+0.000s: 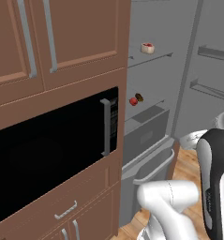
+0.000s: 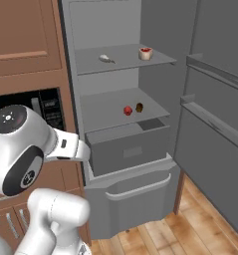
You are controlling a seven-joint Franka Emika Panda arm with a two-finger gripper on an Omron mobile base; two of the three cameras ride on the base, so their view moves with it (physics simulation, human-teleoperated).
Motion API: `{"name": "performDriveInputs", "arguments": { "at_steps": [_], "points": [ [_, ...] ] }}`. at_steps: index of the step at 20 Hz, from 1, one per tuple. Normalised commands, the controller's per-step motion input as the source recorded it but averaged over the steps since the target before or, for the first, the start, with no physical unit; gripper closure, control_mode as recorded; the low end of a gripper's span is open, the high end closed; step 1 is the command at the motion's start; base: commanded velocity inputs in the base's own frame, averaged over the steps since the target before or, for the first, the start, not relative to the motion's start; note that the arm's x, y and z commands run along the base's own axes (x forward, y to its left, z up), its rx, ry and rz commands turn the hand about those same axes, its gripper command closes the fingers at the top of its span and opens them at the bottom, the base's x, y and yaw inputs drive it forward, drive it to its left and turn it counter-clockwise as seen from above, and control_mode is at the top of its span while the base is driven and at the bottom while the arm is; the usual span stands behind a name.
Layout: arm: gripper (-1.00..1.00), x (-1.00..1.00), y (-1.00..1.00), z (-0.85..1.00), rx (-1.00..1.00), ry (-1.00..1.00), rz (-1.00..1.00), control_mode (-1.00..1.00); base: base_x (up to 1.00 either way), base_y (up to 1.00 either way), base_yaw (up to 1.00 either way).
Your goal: Gather the sweet potato and bell pepper from the fridge and place them on a tray on the dining counter. Then gather the steak and fish from the fridge and place them on the other tray.
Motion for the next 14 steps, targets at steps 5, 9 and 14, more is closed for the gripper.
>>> {"name": "performDriveInputs", "arguments": {
  "at_steps": [5,9,14],
  "points": [
    [-1.00,0.00,0.00,0.00,0.00,0.00,0.00,1.00,0.00,-0.04,0.00],
    [-1.00,0.00,0.00,0.00,0.00,0.00,0.00,1.00,0.16,-0.39,0.03],
    [-1.00,0.00,0.00,0.00,0.00,0.00,0.00,1.00,0.37,-0.55,0.10]
  ]
}}
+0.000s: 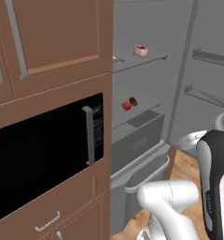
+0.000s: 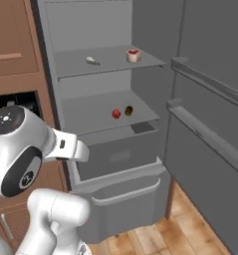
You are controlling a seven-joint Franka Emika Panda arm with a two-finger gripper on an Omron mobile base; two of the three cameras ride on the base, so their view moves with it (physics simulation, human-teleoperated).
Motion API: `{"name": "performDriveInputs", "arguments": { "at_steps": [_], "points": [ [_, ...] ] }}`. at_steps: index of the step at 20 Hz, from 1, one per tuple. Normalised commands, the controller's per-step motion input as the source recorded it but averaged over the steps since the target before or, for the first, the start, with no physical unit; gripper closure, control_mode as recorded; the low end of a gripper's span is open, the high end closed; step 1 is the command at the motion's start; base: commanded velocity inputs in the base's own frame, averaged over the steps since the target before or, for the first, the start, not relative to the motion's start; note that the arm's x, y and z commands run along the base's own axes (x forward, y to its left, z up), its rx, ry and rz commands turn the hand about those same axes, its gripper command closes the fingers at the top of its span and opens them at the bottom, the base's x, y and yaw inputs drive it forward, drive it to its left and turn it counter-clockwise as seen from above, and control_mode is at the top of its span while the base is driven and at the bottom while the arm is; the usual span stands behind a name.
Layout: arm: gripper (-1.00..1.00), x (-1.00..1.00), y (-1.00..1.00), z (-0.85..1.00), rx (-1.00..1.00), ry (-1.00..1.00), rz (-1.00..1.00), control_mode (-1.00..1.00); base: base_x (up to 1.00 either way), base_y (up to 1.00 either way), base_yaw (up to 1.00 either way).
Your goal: Gather the sweet potato and bell pepper from the fridge and place them on a tray on the dining counter. Then gather the steak and fish from the fridge and place them on the other tray.
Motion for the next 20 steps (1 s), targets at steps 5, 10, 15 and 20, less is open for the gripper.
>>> {"name": "performDriveInputs", "arguments": {
  "at_steps": [5,10,15,20],
  "points": [
    [-1.00,0.00,0.00,0.00,0.00,0.00,0.00,1.00,0.55,-0.49,0.16],
    [-1.00,0.00,0.00,0.00,0.00,0.00,0.00,1.00,0.61,-0.14,0.19],
    [-1.00,0.00,0.00,0.00,0.00,0.00,0.00,1.00,0.53,0.00,0.16],
    [-1.00,0.00,0.00,0.00,0.00,0.00,0.00,1.00,0.59,-0.19,0.25]
  ]
}}
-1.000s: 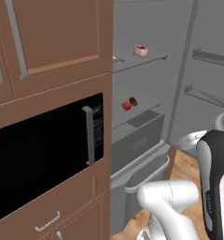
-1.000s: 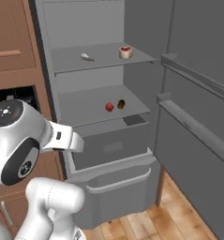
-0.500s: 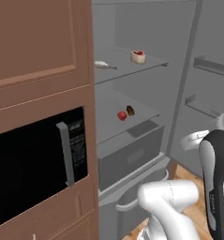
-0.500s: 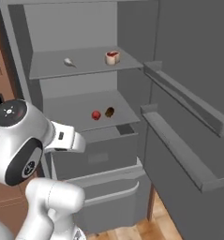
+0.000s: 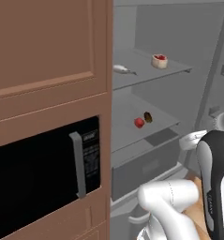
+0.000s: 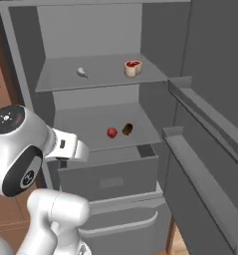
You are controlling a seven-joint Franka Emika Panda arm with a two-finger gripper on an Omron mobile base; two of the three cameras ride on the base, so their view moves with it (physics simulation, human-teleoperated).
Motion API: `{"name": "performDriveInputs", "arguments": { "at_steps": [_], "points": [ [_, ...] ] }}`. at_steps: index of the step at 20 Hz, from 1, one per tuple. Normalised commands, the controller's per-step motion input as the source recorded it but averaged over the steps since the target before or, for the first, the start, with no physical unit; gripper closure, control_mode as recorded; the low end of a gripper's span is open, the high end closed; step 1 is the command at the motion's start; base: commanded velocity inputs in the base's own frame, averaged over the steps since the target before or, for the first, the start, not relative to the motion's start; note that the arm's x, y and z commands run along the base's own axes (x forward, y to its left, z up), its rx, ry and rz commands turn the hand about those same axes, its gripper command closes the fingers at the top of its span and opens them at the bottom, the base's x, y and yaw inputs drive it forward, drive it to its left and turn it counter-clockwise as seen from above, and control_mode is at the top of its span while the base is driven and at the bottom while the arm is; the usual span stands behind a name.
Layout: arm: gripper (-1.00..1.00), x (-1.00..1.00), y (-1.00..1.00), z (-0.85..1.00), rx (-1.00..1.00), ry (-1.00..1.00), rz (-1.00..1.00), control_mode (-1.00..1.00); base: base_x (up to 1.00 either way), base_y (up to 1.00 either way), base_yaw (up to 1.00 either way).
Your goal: Gather the sweet potato and bell pepper from the fridge and place them on a tray on the dining counter. Then gather the steak and fish from the fridge and place them on the other tray.
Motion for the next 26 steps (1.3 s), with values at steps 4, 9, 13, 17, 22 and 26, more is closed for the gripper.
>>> {"name": "performDriveInputs", "arguments": {
  "at_steps": [4,9,13,17,22,26],
  "points": [
    [-1.00,0.00,0.00,0.00,0.00,0.00,0.00,1.00,0.46,-0.36,0.28],
    [-1.00,0.00,0.00,0.00,0.00,0.00,0.00,1.00,0.31,-0.49,0.26],
    [-1.00,0.00,0.00,0.00,0.00,0.00,0.00,1.00,0.43,-0.38,0.23],
    [-1.00,0.00,0.00,0.00,0.00,0.00,0.00,1.00,0.72,-0.09,0.17],
    [-1.00,0.64,0.00,-0.05,0.00,0.02,0.04,-1.00,0.17,0.00,0.02],
    [-1.00,0.79,0.01,-0.10,0.00,0.00,0.00,-1.00,0.00,0.00,0.00]
  ]
}}
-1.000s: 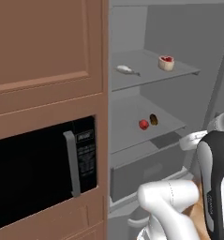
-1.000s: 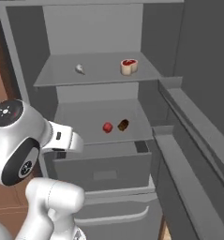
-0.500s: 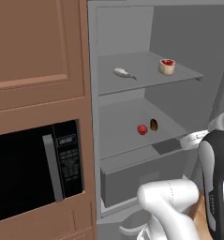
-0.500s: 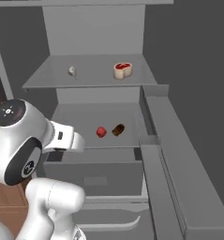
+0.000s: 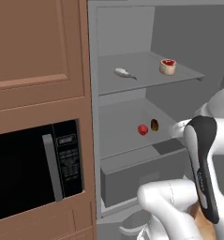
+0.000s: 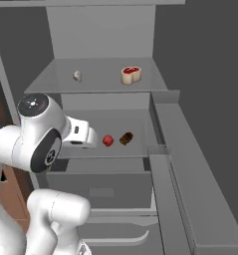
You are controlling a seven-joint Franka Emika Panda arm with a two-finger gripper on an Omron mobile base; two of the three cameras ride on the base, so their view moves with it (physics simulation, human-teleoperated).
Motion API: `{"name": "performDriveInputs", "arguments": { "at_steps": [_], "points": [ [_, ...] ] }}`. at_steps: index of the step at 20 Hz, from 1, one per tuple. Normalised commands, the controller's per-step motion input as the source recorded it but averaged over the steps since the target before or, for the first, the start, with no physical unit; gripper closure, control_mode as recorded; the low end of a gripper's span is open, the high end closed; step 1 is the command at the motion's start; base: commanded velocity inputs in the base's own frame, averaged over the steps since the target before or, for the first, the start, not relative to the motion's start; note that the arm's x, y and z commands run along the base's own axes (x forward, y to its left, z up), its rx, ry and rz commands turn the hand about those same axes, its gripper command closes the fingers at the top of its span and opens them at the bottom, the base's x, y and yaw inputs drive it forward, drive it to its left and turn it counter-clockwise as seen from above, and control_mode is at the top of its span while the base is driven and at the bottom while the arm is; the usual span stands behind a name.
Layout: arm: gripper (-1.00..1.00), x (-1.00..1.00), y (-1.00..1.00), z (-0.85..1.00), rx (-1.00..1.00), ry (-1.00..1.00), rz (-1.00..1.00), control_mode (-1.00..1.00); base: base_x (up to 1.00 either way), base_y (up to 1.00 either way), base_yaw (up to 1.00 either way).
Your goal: Gather the sweet potato and bell pepper from the fridge and place them on a tray on the dining counter. Then gather the steak and fish from the fridge and place them on the other tray.
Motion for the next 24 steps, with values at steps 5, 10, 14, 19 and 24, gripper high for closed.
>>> {"name": "performDriveInputs", "arguments": {
  "at_steps": [5,10,14,19,24],
  "points": [
    [-1.00,0.56,0.11,-0.34,0.00,0.00,0.00,-1.00,0.00,0.00,0.00],
    [-1.00,0.47,0.36,-0.62,0.00,0.00,-0.01,-1.00,0.00,0.00,0.00],
    [-1.00,0.53,0.27,-0.47,0.00,0.00,-0.01,-1.00,0.00,0.00,0.00],
    [-1.00,0.47,0.08,-0.17,0.00,0.00,-0.02,-1.00,0.00,0.00,0.00],
    [-1.00,0.42,0.00,-0.02,0.00,0.02,-0.07,-1.00,0.00,0.00,0.00]
  ]
}}
